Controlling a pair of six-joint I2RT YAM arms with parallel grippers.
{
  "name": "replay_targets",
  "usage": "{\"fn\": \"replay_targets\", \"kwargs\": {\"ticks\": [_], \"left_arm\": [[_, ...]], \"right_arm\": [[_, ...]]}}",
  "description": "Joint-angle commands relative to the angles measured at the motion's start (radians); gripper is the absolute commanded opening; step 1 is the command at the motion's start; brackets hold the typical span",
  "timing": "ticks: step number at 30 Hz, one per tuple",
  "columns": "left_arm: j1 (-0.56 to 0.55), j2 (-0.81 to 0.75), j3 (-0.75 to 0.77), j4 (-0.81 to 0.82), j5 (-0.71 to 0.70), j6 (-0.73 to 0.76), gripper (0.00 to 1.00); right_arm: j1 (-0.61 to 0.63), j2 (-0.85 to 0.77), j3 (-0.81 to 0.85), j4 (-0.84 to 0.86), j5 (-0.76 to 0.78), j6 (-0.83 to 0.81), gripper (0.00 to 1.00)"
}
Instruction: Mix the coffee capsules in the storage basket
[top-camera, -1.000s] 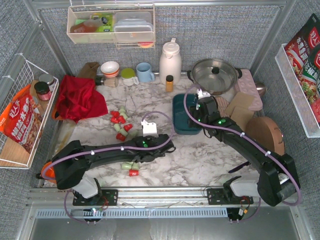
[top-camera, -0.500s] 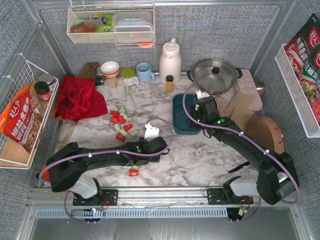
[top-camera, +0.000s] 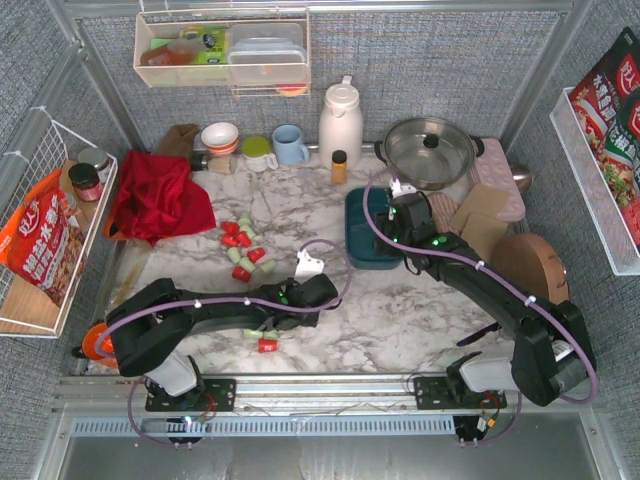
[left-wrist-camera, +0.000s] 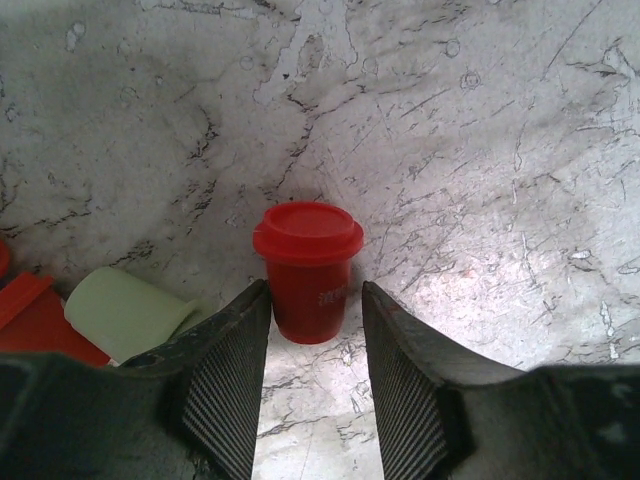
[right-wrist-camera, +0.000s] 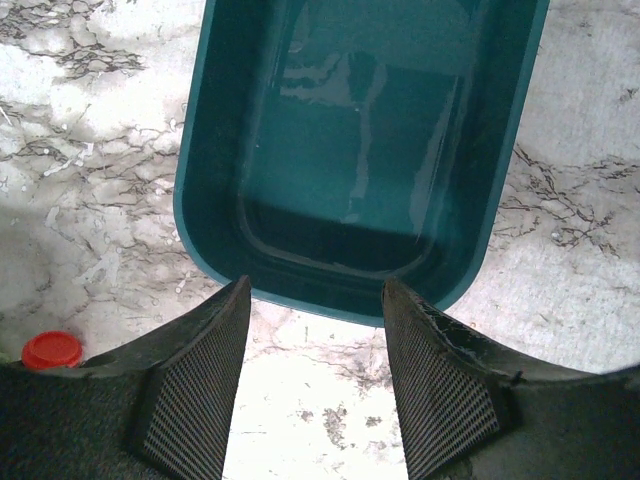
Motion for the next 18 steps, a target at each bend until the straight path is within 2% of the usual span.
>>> {"fn": "replay_targets", "kwargs": {"ticks": [1, 3, 8, 13, 18], "left_arm": [[0.000, -0.009, -0.015, 0.029, 0.010, -0.017, 0.50], [0.000, -0.004, -0.015, 0.032, 0.000, -0.014, 0.47], [0.001, 0.026, 0.002, 0.045, 0.000, 0.016, 0.30], [0.000, 0.021, 0.005, 0.087, 0.013, 0.055, 0.25], [-0.001, -0.083, -0.037, 0.205, 0.015, 0.178, 0.24]], "right_arm": [[0.002, 0.008, 0.013, 0.004, -0.006, 0.002, 0.59], [0.003, 0.011, 0.015, 0.001, -0.006, 0.000, 0.59], [0.004, 0.011, 0.017, -0.003, -0.004, -0.001, 0.59], [0.008, 0.009, 0.022, -0.010, -0.013, 0.000, 0.59], [0.021, -0.021, 0.038, -0.033, -0.050, 0.012, 0.59]]}}
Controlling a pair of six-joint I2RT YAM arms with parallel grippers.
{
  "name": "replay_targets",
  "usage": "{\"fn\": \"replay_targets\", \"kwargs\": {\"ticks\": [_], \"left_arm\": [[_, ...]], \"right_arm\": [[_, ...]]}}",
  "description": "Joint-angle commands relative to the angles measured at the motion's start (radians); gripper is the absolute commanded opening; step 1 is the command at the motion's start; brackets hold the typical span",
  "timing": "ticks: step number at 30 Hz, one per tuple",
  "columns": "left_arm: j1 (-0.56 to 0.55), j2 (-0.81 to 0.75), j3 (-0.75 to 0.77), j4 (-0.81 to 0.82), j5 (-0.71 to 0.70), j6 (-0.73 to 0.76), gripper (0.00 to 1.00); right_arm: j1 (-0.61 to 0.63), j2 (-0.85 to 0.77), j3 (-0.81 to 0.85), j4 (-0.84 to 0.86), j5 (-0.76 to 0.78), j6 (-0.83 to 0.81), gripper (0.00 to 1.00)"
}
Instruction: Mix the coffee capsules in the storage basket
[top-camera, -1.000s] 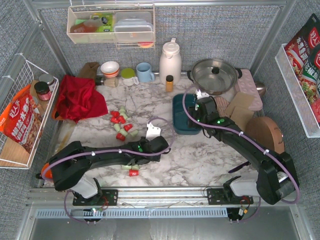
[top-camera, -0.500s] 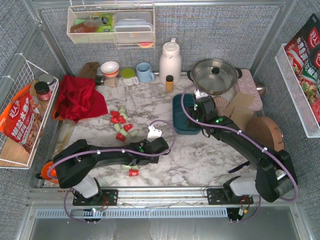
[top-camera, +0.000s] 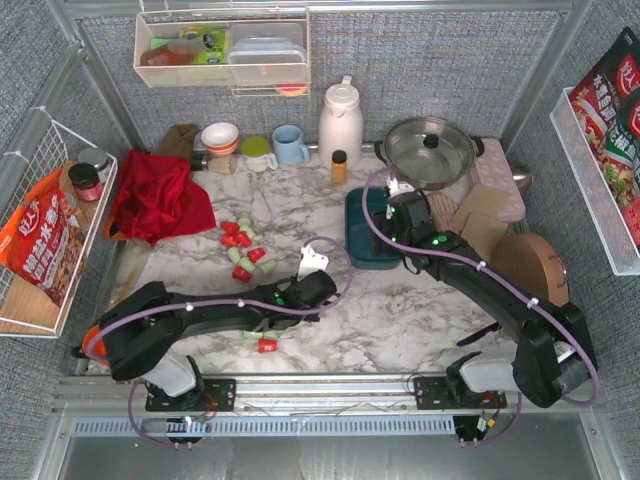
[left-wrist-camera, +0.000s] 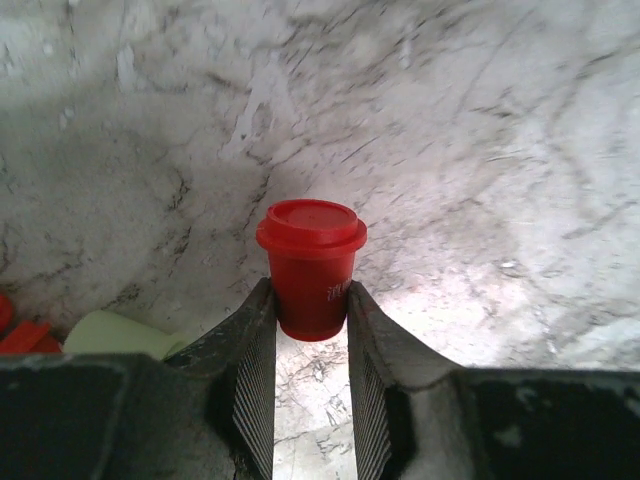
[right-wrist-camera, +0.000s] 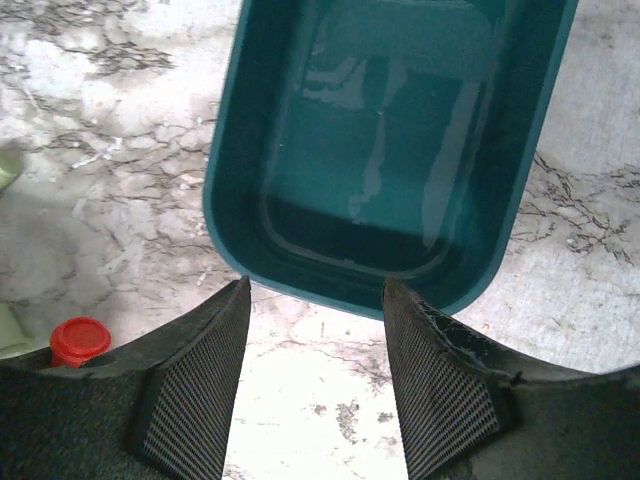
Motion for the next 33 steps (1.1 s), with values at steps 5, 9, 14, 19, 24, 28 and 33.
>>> {"fn": "replay_targets", "kwargs": {"ticks": [5, 9, 14, 19, 24, 28, 33], "left_arm": [[-0.001, -0.206, -0.155, 0.430, 0.049, 0.309, 0.24], [-0.004, -0.255, -0.233, 0.689, 0.078, 0.473, 0.23], [-0.006, -0.247, -0.284, 0.941, 0.122, 0.632, 0.22], [-0.007, -0.205, -0.282, 1.045, 0.136, 0.699, 0.21], [-0.007, -0.174, -0.280, 1.106, 0.154, 0.696, 0.21], [-0.007, -0.173, -0.288, 1.151, 0.173, 0.691, 0.21], [-0.007, -0.174, -0.290, 1.182, 0.187, 0.696, 0.21]], "right_arm": [[0.025, -0.076, 0.039, -0.016, -0.201, 0.069, 0.59], [0.046, -0.108, 0.034, 0.024, -0.354, 0.145, 0.60], [0.068, -0.147, 0.013, 0.038, -0.419, 0.175, 0.59], [0.076, -0.189, -0.018, 0.057, -0.424, 0.180, 0.59], [0.084, -0.197, -0.034, 0.066, -0.424, 0.172, 0.60], [0.092, -0.185, -0.034, 0.064, -0.439, 0.164, 0.60], [0.107, -0.169, -0.029, 0.062, -0.457, 0.153, 0.60]]}}
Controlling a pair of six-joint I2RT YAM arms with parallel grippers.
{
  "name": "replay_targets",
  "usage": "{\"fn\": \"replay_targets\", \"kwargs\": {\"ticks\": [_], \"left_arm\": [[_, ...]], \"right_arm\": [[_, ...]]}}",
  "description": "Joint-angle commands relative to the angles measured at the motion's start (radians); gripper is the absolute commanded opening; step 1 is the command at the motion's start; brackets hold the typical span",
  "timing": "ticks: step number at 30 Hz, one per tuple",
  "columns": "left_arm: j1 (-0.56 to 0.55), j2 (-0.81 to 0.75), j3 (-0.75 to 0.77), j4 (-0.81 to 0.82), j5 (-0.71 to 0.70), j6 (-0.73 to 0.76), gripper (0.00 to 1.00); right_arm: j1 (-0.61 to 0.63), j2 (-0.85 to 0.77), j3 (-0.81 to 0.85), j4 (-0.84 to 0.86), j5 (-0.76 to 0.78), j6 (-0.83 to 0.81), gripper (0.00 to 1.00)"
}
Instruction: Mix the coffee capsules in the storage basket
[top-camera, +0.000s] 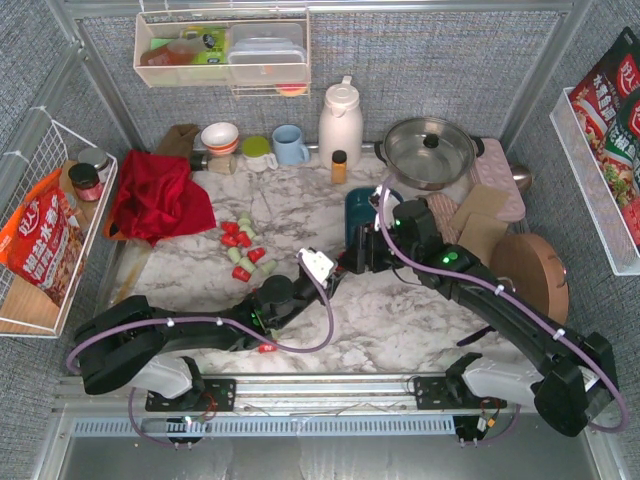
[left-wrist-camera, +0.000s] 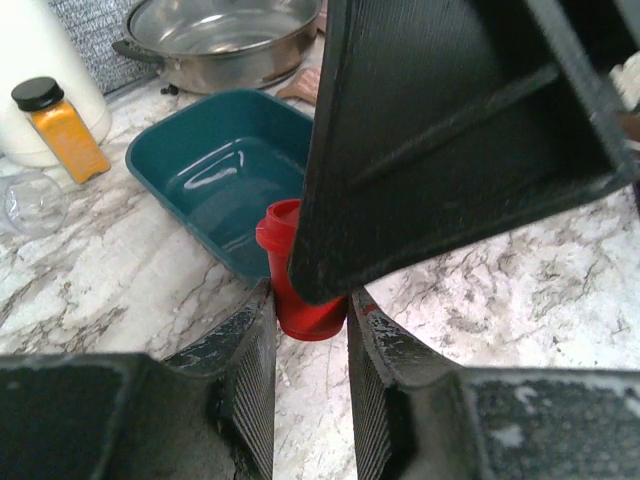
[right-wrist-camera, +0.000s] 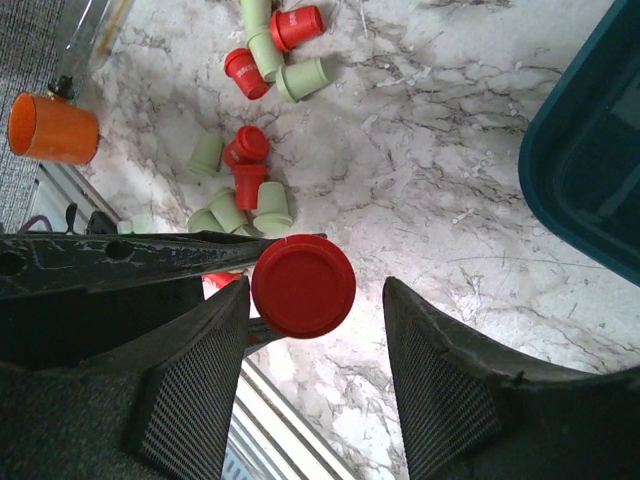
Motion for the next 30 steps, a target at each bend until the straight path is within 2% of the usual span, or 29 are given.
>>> {"fn": "replay_targets", "kwargs": {"ticks": [1, 5, 9, 11, 15, 18, 19, 23, 29, 30], "left_arm": [[-0.001, -0.001, -0.001, 0.088, 0.029, 0.008, 0.21], [-0.001, 0.004, -0.004, 0.105, 0.041, 0.008, 0.21], [-0.001, 0.009, -0.009, 0.121, 0.033, 0.005, 0.22], [-0.001, 0.011, -0.009, 0.122, 0.021, 0.000, 0.23], [-0.001, 0.011, -0.012, 0.121, 0.005, 0.000, 0.25], [-0.001, 0.012, -0.014, 0.122, -0.006, -0.001, 0.29], [-0.001, 0.011, -0.016, 0.121, -0.016, -0.002, 0.33], [-0.001, -0.001, -0.034, 0.121, -0.103, -0.026, 0.75], [-0.001, -0.058, -0.098, 0.114, -0.206, -0.075, 0.99], [-0.002, -0.073, -0.107, 0.100, -0.231, -0.093, 0.99]], "right_arm": [[0.010, 0.011, 0.004, 0.028, -0.023, -0.013, 0.60], [0.013, 0.018, 0.007, 0.026, -0.020, -0.010, 0.59], [0.016, 0.025, 0.013, 0.025, -0.030, -0.007, 0.54], [0.018, 0.029, 0.014, 0.022, -0.038, -0.007, 0.48], [0.020, 0.050, 0.024, 0.008, -0.058, -0.009, 0.30], [0.020, 0.060, 0.033, -0.002, -0.063, -0.010, 0.26], [0.020, 0.062, 0.035, -0.004, -0.060, -0.010, 0.26], [0.020, 0.054, 0.044, -0.010, 0.029, -0.022, 0.25], [0.014, 0.065, 0.070, 0.010, 0.286, -0.069, 0.22], [0.013, 0.073, 0.071, 0.020, 0.335, -0.085, 0.21]]}}
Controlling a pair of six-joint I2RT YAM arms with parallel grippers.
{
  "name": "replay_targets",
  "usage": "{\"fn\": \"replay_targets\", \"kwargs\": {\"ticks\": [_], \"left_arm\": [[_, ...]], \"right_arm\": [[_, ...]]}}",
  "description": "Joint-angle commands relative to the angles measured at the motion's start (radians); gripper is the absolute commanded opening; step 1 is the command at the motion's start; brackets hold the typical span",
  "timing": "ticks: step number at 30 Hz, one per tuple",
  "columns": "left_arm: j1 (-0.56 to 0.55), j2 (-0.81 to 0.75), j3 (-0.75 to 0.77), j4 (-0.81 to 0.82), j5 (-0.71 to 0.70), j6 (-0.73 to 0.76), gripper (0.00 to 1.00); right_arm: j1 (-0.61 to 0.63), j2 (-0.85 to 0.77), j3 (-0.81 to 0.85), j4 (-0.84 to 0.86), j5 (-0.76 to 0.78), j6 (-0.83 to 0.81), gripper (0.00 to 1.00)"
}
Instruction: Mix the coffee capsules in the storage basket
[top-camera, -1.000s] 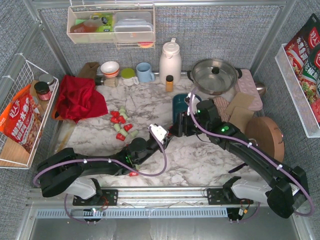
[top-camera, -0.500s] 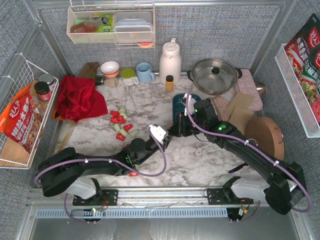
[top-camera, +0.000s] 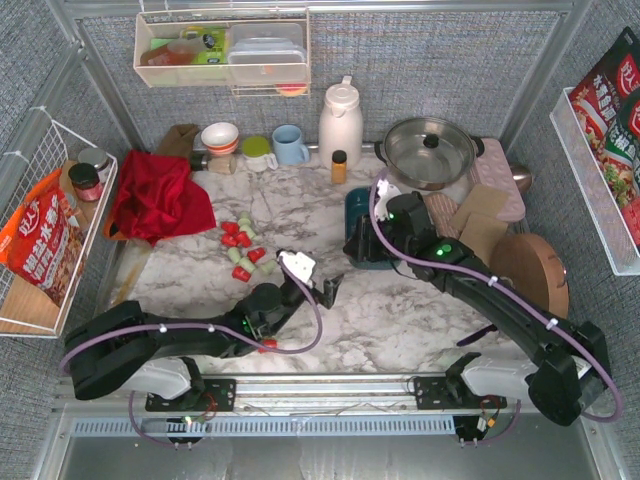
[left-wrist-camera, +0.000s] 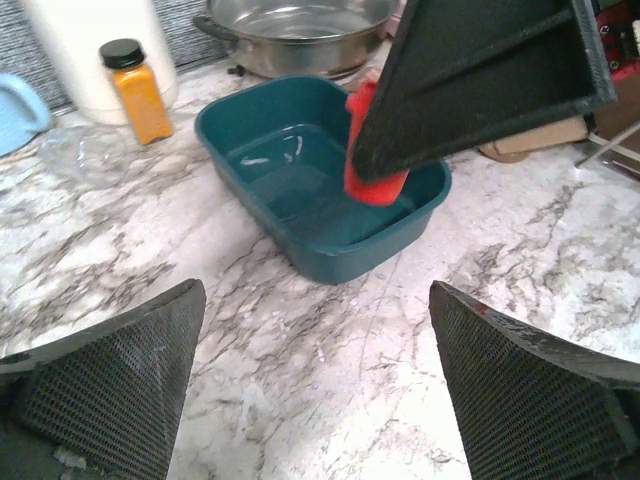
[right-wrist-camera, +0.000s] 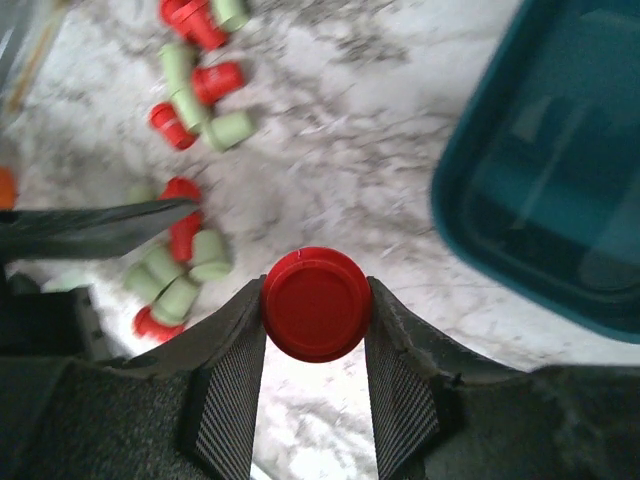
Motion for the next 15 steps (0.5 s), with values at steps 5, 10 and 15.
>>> {"fn": "replay_targets", "kwargs": {"ticks": [5, 10, 15], "left_arm": [[0.000, -0.153, -0.042, -0.200, -0.303, -0.190, 0.99], [0.000, -0.251, 0.065, -0.705, -0.526, -0.437, 0.99], [0.001, -0.342, 0.085, -0.987, -0.572, -0.643, 0.99]], "right_arm": [[-0.014, 0.125, 0.051, 0.077, 0.487, -0.150, 0.24], [-0.053, 0.305, 0.116, 0.173, 0.598, -0.213, 0.31], [-0.096, 0.503, 0.258, 0.192, 0.554, -0.211, 0.39]]}}
